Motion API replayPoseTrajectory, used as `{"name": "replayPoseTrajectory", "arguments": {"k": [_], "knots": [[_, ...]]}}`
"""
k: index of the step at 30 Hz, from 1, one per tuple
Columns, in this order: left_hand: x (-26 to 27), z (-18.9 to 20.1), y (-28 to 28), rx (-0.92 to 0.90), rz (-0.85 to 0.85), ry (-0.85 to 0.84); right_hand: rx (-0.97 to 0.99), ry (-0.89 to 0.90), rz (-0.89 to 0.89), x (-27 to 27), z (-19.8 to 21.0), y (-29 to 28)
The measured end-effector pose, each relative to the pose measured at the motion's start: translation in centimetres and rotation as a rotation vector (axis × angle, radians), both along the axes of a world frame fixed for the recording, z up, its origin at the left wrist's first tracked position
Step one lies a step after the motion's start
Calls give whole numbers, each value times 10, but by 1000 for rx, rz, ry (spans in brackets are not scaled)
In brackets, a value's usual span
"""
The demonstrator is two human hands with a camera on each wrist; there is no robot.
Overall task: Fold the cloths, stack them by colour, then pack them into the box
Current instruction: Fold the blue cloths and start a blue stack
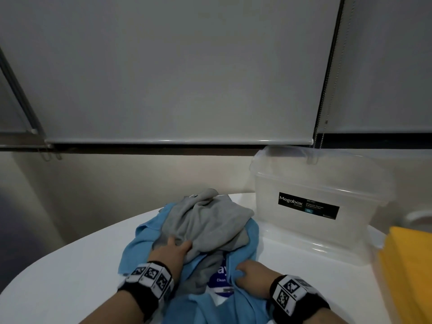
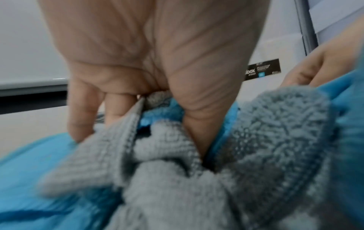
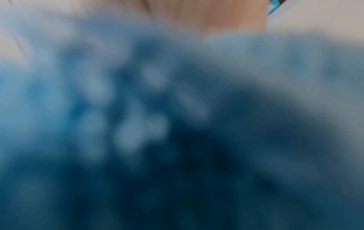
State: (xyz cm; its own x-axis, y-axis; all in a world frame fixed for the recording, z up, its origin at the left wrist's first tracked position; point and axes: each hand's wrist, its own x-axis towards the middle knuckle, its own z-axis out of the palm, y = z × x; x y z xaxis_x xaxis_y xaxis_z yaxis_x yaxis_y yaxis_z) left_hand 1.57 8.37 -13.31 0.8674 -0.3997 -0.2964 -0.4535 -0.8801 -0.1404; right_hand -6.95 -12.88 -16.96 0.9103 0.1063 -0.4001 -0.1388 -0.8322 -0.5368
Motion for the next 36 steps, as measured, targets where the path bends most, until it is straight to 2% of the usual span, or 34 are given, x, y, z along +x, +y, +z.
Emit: {"name": "replayPoseTrajectory", "arguments": {"k": [3,6,9,11,13,14,16,19,22,24,25,27,28,29,30,33,36], "knots": [[5,6,7,17,-64,-2,-6,-18,-18,-10,10,3],[1,24,13,43,-56,45,-42,-86,-39,-24,27,2],[-21,45,-4,55,-75,-113,-102,-186,-57,-39,57,1],[-40,51,-35,-71,-271,-163,-132,-222,-32,-52,85,4],[-60,45,-70,-212,-453,-35,-184,-238,3,-67,117,7],[-65,35,-82,-206,-490,16,-225,-239,17,-74,131,8],[-65,8,-95,-74,-491,47,-307,-266,8,-89,158,6],[-53,-21,-88,220,-450,11,-367,-341,-61,-110,195,-2],[-60,-9,-67,271,-391,-9,-337,-434,-177,-127,227,-11],[-71,9,-60,72,-373,40,-319,-499,-249,-134,242,-14],[-76,19,-60,-144,-321,134,-317,-527,-283,-135,247,-15],[-88,42,-62,-794,-154,532,-302,-543,-316,-136,254,-14],[-96,55,-65,-1088,-133,734,-314,-530,-303,-136,256,-12],[-102,70,-68,-1273,-173,840,-355,-503,-269,-136,256,-9],[-111,87,-69,-1366,-278,862,-401,-477,-227,-136,256,-5],[-136,134,-73,-1449,-509,685,-426,-478,-175,-141,255,7],[-147,156,-72,-1306,-512,211,-388,-573,-209,-154,260,11]]}}
